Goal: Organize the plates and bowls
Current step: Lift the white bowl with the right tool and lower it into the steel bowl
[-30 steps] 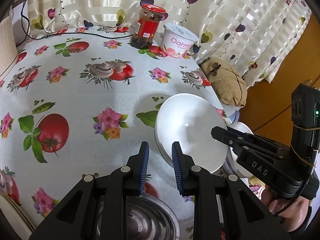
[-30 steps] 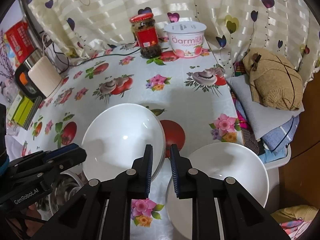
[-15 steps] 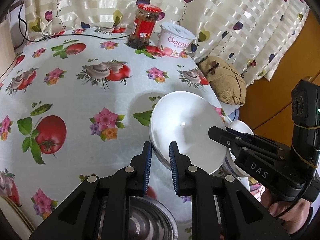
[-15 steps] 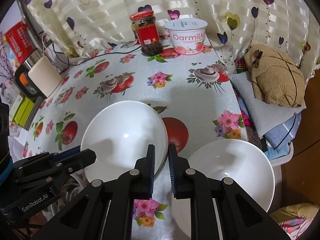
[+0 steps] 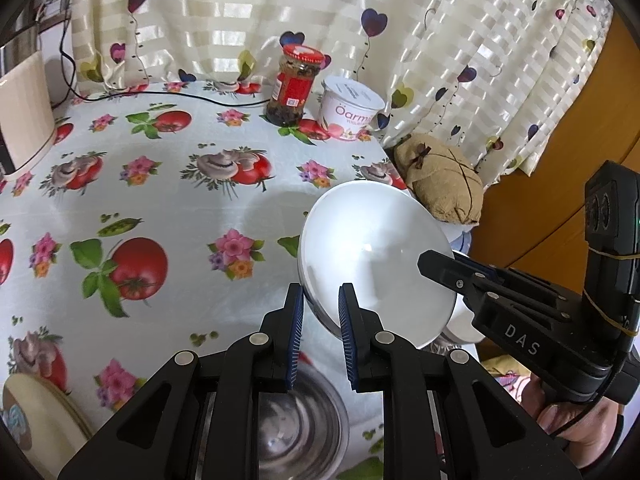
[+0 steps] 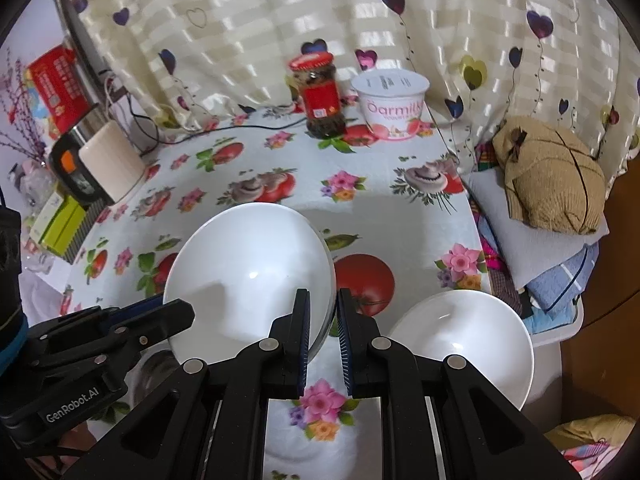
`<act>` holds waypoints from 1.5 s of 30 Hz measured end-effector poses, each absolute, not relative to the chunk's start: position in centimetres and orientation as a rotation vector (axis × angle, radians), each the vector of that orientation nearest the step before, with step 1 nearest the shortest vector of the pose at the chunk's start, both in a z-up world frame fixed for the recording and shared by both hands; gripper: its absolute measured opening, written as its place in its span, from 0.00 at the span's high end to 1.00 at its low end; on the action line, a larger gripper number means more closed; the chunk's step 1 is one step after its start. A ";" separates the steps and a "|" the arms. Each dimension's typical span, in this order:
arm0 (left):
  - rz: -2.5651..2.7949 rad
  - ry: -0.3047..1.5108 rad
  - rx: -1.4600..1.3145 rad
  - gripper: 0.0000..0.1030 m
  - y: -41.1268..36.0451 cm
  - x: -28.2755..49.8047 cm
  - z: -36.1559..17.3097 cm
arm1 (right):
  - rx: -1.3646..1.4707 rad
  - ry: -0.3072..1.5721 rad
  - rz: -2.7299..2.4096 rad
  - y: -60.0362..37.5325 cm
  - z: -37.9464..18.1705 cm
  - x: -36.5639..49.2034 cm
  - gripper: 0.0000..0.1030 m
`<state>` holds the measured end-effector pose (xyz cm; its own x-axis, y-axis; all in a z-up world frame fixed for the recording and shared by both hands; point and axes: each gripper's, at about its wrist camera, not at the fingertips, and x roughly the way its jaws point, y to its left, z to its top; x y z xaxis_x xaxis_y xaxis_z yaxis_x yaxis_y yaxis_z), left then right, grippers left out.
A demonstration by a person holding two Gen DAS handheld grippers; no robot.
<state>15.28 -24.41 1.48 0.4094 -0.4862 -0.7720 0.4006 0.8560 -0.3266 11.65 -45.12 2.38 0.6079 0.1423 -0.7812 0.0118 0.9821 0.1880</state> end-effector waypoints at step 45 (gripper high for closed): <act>-0.449 1.107 -0.109 0.82 -15.5 9.5 -1.6 | 0.139 1.035 0.197 -35.2 -0.8 6.1 0.87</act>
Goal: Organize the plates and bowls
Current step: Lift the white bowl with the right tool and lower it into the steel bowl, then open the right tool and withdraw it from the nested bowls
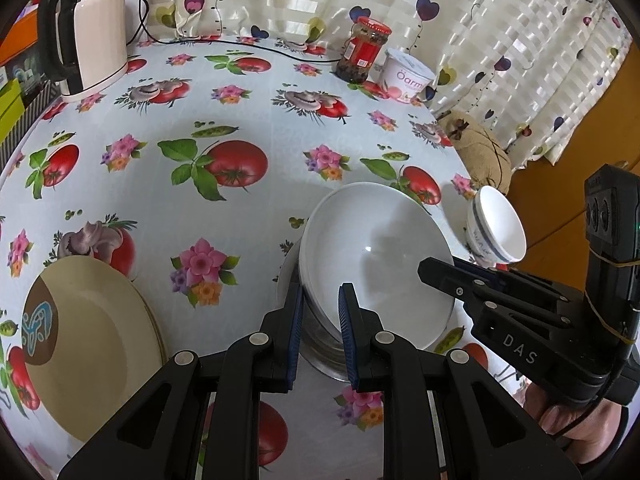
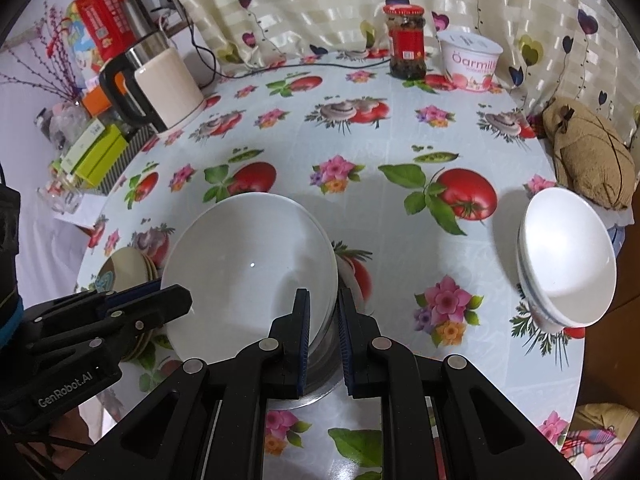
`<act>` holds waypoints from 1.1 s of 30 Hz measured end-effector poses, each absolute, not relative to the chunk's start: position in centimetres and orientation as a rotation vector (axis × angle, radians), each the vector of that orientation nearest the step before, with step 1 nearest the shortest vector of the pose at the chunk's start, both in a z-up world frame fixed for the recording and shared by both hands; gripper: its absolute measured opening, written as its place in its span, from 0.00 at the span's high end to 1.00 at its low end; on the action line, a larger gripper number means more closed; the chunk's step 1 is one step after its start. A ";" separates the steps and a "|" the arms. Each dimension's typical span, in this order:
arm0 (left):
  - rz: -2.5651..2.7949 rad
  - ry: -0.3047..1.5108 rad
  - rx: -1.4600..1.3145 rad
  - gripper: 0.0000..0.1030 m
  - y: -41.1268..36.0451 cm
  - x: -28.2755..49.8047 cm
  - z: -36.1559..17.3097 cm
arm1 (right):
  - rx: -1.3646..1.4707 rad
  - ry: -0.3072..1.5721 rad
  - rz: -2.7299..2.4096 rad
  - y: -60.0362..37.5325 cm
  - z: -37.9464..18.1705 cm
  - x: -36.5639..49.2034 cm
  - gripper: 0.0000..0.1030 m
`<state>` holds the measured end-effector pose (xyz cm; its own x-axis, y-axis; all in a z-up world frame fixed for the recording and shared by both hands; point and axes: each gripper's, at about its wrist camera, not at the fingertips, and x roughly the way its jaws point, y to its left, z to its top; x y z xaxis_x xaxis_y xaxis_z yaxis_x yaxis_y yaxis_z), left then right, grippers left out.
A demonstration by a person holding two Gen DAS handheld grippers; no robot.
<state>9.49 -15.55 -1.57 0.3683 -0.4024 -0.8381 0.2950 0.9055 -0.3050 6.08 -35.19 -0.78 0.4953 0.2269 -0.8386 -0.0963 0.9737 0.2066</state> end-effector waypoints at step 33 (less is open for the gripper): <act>-0.458 1.101 -0.092 0.81 -15.3 9.7 -2.5 | 0.138 1.051 0.199 -35.6 -1.5 6.4 0.76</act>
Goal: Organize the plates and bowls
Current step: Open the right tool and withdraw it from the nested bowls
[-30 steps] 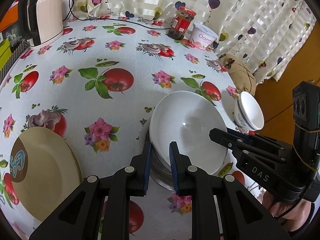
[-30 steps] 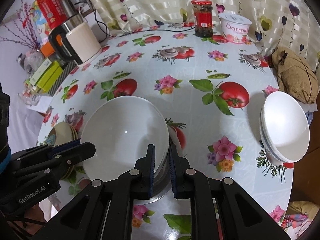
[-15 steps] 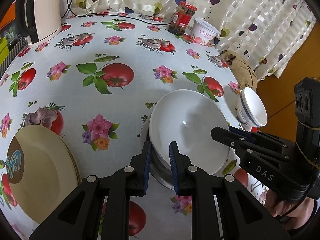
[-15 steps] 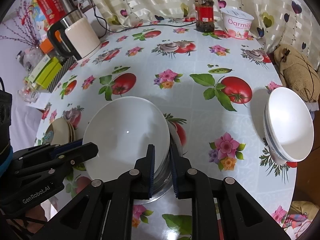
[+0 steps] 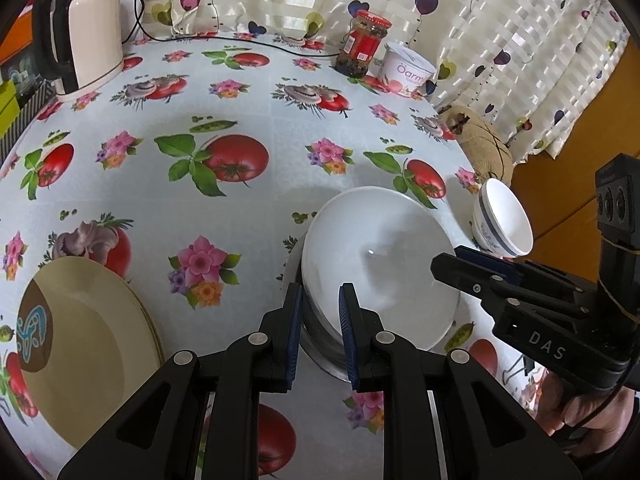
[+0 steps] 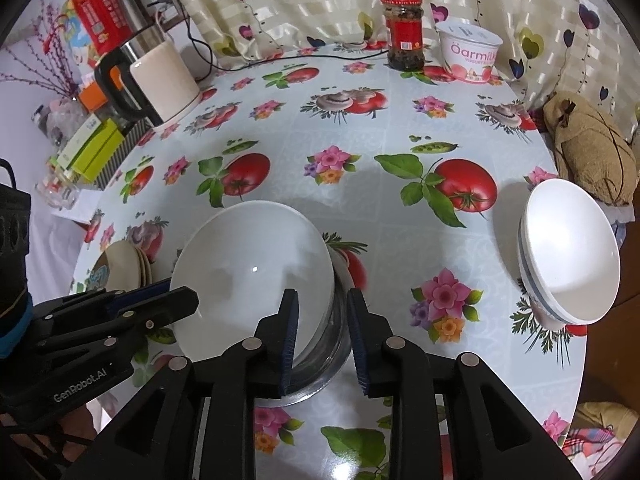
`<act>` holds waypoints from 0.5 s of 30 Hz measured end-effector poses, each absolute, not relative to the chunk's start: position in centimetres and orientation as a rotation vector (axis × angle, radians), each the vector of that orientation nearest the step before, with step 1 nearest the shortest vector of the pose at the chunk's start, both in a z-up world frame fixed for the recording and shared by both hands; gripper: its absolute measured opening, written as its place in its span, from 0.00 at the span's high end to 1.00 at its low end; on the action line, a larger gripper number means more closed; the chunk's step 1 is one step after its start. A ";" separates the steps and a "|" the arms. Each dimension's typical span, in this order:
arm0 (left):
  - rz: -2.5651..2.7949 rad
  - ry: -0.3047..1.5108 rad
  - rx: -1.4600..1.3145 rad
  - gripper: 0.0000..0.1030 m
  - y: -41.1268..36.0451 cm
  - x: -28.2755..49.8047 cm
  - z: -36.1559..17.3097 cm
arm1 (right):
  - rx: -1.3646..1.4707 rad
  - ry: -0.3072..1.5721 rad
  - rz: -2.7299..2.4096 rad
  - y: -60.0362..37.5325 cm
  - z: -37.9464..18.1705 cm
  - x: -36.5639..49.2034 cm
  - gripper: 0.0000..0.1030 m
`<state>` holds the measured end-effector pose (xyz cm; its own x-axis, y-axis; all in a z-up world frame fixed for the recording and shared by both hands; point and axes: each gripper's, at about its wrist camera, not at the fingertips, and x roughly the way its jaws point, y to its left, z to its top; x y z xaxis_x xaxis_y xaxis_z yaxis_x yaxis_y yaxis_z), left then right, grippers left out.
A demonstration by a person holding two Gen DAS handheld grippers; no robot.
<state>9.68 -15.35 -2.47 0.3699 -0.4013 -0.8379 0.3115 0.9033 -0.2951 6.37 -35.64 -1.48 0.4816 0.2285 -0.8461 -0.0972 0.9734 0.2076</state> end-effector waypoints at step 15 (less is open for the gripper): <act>-0.424 1.011 -0.085 0.81 -14.8 9.2 0.0 | 0.158 0.986 0.200 -36.3 1.3 4.9 0.73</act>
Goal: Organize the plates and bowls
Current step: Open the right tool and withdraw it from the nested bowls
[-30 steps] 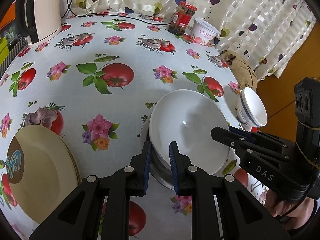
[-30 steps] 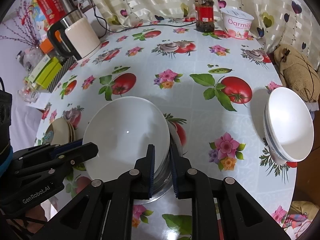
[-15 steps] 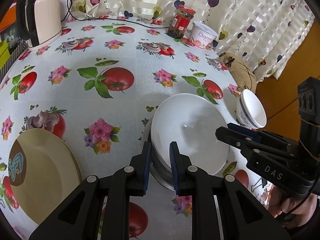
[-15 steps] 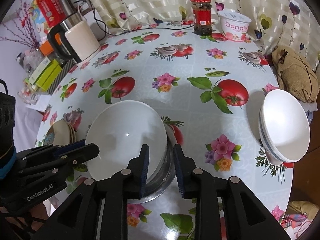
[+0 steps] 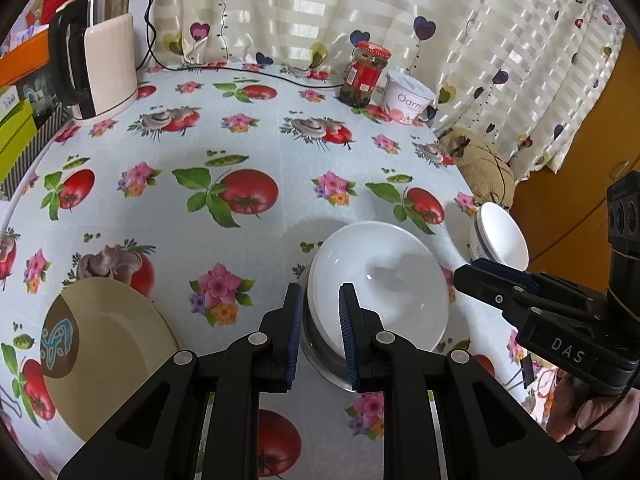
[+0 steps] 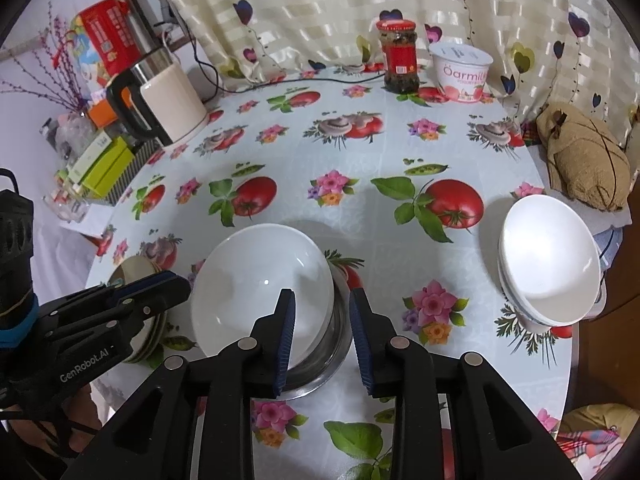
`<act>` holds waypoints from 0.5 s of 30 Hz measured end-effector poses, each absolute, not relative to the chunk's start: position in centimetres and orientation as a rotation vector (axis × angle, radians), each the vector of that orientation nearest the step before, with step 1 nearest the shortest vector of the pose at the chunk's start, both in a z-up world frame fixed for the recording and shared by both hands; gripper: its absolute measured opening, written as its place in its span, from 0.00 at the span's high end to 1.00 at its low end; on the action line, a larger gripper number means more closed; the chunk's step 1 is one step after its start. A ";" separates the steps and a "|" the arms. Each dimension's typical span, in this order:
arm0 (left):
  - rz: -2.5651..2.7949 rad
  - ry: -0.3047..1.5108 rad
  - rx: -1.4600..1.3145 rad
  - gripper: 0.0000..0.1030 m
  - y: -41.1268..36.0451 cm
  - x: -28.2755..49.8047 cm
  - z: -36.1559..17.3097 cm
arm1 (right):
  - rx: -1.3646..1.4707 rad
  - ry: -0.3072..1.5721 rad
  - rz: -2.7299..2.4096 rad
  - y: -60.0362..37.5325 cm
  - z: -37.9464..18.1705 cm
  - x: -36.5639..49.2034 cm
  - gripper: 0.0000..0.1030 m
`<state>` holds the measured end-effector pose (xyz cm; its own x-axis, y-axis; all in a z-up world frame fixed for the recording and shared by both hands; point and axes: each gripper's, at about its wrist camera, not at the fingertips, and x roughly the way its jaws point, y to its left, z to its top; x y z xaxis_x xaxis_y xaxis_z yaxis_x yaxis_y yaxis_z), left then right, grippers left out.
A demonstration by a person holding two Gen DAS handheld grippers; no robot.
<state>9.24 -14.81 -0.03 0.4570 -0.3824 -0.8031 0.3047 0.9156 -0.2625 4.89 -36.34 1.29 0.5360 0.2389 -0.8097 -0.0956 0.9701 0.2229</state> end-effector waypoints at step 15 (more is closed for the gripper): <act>-0.441 0.969 -0.059 0.81 -16.2 8.7 1.6 | 0.192 0.942 0.178 -38.1 2.6 3.8 0.69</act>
